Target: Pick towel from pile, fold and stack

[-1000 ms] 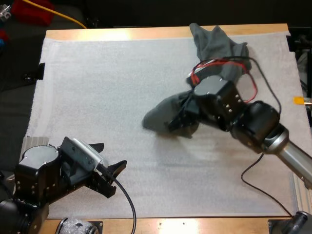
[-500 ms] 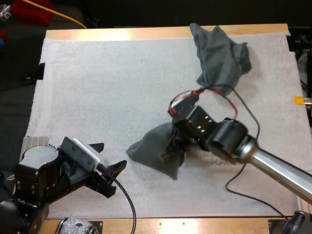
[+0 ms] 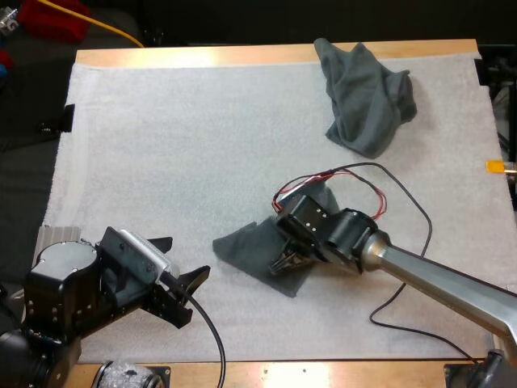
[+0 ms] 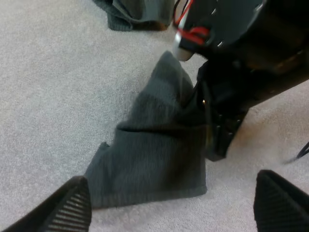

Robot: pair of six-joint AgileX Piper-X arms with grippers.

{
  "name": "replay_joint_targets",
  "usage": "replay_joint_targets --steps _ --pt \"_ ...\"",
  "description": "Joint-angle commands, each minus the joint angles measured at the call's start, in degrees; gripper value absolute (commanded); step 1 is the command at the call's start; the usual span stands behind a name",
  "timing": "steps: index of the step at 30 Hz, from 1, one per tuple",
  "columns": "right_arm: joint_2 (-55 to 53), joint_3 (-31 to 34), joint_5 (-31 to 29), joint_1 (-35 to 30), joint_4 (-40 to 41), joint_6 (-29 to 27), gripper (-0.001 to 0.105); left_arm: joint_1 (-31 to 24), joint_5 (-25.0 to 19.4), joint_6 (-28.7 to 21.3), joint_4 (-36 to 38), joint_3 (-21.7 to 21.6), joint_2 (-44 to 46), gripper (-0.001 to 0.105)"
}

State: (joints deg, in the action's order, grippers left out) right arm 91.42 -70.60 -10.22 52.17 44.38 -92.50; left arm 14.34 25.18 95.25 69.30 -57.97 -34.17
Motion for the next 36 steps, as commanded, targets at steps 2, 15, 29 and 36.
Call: replay_joint_targets --steps 2,15,29,36 --pt "1.1 0.1 -1.8 -1.3 1.0 0.2 0.003 0.2 0.4 0.2 -0.2 -0.4 0.0 0.068" --pt "1.7 0.1 -1.6 -7.4 9.7 2.3 0.072 0.2 0.4 0.2 -0.2 -0.4 0.0 0.068" --pt "-12.3 0.1 -0.7 -6.7 15.3 5.4 0.075 0.2 0.4 0.2 1.3 -0.4 0.0 0.068" --pt "-18.4 0.1 1.5 -1.5 15.8 13.3 0.075 0.2 0.4 0.2 7.5 -0.4 0.0 0.068"
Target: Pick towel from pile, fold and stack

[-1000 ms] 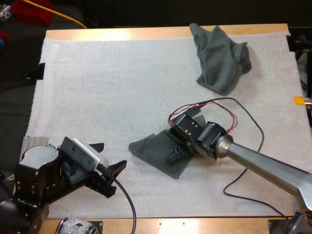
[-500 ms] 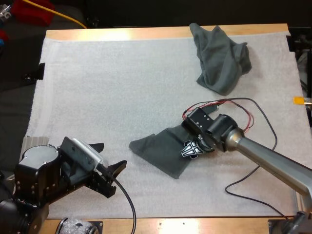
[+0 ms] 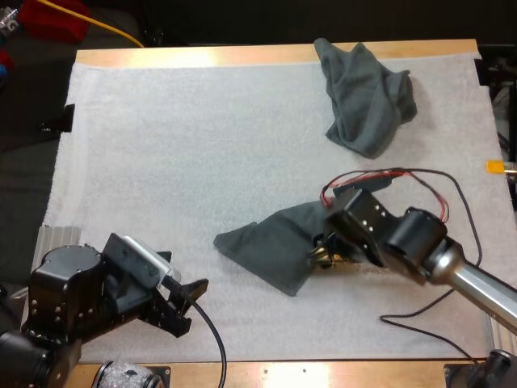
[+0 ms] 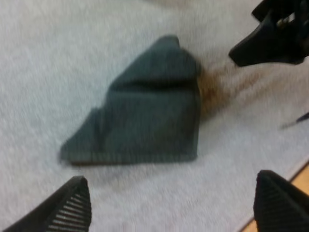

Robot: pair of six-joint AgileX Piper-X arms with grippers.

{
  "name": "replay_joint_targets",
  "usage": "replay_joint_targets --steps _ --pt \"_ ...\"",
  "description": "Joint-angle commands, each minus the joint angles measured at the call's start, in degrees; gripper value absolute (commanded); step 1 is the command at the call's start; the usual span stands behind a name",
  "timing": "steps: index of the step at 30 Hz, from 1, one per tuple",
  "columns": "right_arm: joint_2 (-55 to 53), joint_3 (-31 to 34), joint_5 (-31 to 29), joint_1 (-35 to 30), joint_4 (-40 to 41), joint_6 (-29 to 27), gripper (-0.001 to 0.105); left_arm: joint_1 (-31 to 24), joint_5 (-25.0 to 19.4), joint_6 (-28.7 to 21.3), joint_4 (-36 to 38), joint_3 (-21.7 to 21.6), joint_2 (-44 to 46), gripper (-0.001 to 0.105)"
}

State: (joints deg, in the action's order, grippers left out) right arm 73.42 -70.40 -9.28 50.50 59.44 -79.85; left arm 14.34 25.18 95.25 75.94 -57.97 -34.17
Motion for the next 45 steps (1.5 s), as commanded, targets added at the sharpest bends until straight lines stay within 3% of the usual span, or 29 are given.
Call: replay_joint_targets --steps 1,10,15,18,25,34,45 --pt "-0.9 -0.1 0.6 1.4 0.8 2.3 0.075 0.2 0.4 0.2 1.7 -0.4 0.0 0.068" --pt "-1.5 -0.1 -2.5 7.7 0.0 12.4 0.071 0.2 0.7 0.2 6.9 -0.4 0.0 0.068" --pt "-1.5 2.7 -1.9 7.8 -4.1 19.1 0.070 0.2 7.1 0.2 6.9 -0.4 0.0 0.068" --pt "-1.5 6.4 1.6 7.8 -9.0 22.4 0.070 0.2 10.0 0.2 6.9 -0.4 0.0 0.068" --pt "-1.5 16.5 8.3 7.8 -20.9 28.6 0.070 0.2 10.2 0.5 7.8 -0.1 0.0 0.068" --pt "-0.8 28.5 11.8 7.8 -41.1 35.4 0.070 0.2 10.2 0.5 7.8 3.5 0.0 0.068" --pt "8.4 30.2 13.5 7.8 -52.6 39.5 0.070 0.2 10.2 0.5 7.8 4.3 0.0 0.068"
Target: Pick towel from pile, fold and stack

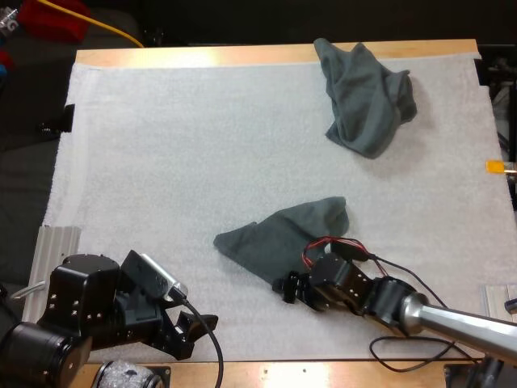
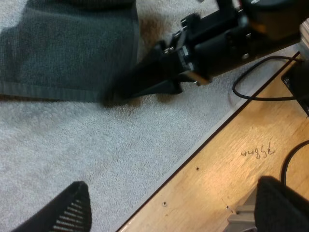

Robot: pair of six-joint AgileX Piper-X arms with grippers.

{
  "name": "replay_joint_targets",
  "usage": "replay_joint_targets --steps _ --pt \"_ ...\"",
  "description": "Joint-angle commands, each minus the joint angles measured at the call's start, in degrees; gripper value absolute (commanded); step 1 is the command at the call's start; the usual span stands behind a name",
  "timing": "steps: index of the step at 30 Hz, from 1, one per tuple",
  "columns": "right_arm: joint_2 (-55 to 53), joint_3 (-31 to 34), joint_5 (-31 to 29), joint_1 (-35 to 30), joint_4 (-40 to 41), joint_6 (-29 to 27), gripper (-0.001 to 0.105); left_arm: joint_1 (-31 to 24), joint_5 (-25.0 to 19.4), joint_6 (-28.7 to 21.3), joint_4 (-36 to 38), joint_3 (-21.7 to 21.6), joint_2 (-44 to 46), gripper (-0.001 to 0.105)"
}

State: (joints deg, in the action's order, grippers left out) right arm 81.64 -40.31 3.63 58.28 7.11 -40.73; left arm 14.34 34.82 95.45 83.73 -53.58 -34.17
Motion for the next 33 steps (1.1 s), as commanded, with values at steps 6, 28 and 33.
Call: replay_joint_targets --steps 6,28,33 --pt "3.4 0.1 0.5 0.0 -2.9 2.4 0.070 0.2 0.5 0.3 0.0 -0.1 0.0 0.068" --pt "7.4 0.1 0.1 0.0 -7.1 6.7 0.034 0.2 0.5 -0.2 0.0 -0.1 0.0 0.068" --pt "6.7 0.1 0.2 0.0 -4.6 5.3 0.012 0.2 0.5 -0.2 0.0 -0.1 0.0 0.068"
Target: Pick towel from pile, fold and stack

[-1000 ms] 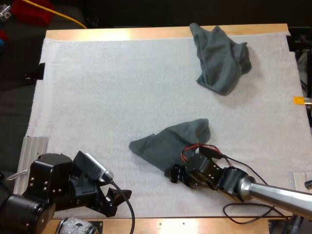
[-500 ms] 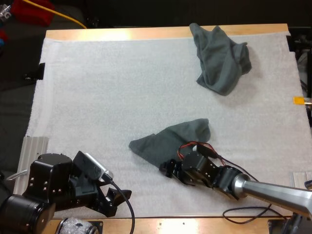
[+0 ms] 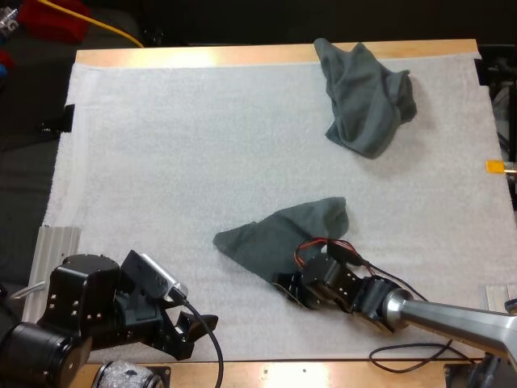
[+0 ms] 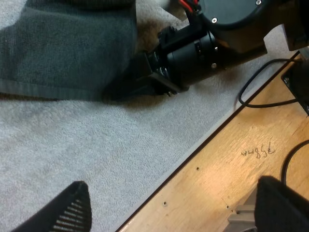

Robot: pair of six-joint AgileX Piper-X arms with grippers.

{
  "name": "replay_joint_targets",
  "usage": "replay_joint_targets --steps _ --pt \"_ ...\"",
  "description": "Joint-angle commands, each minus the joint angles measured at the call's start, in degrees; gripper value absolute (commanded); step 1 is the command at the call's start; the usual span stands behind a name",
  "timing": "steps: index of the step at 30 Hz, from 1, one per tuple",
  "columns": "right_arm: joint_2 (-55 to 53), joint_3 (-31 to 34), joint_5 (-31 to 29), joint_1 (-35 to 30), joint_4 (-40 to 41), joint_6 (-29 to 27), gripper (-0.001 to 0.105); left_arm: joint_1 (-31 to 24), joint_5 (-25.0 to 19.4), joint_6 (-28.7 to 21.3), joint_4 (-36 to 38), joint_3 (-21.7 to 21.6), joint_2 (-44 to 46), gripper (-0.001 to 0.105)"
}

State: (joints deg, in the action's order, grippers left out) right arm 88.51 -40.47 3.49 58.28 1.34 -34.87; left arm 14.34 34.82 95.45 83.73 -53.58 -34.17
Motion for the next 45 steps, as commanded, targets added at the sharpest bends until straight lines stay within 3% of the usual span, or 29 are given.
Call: replay_joint_targets --steps 1,2,10,18,24,34,45 --pt "-0.6 0.2 0.3 0.0 2.8 -1.9 0.005 0.2 0.5 -0.2 0.0 -0.1 0.0 0.068" --pt "-1.0 0.2 0.3 0.0 4.1 -2.8 0.001 0.2 0.5 -0.2 0.0 -0.1 0.0 0.068" --pt "-8.3 0.1 0.2 0.0 16.6 -15.3 0.002 0.2 0.5 -0.4 -0.5 -0.1 0.0 0.068" --pt "-16.4 -1.7 -0.5 0.0 25.5 -22.5 0.002 0.2 0.5 -0.4 -0.5 -0.1 0.0 0.068" --pt "-20.3 -5.0 -1.4 0.0 39.6 -26.8 0.002 0.2 0.5 -0.4 -1.1 -0.1 0.0 0.068" --pt "-25.4 -5.7 -2.3 0.0 53.6 -29.6 0.002 0.2 0.5 -0.4 -5.4 -0.1 -0.5 0.068" --pt "-26.1 -5.7 -3.5 0.0 54.3 -29.6 0.002 0.2 0.5 -0.4 -10.4 0.6 -9.1 0.068"
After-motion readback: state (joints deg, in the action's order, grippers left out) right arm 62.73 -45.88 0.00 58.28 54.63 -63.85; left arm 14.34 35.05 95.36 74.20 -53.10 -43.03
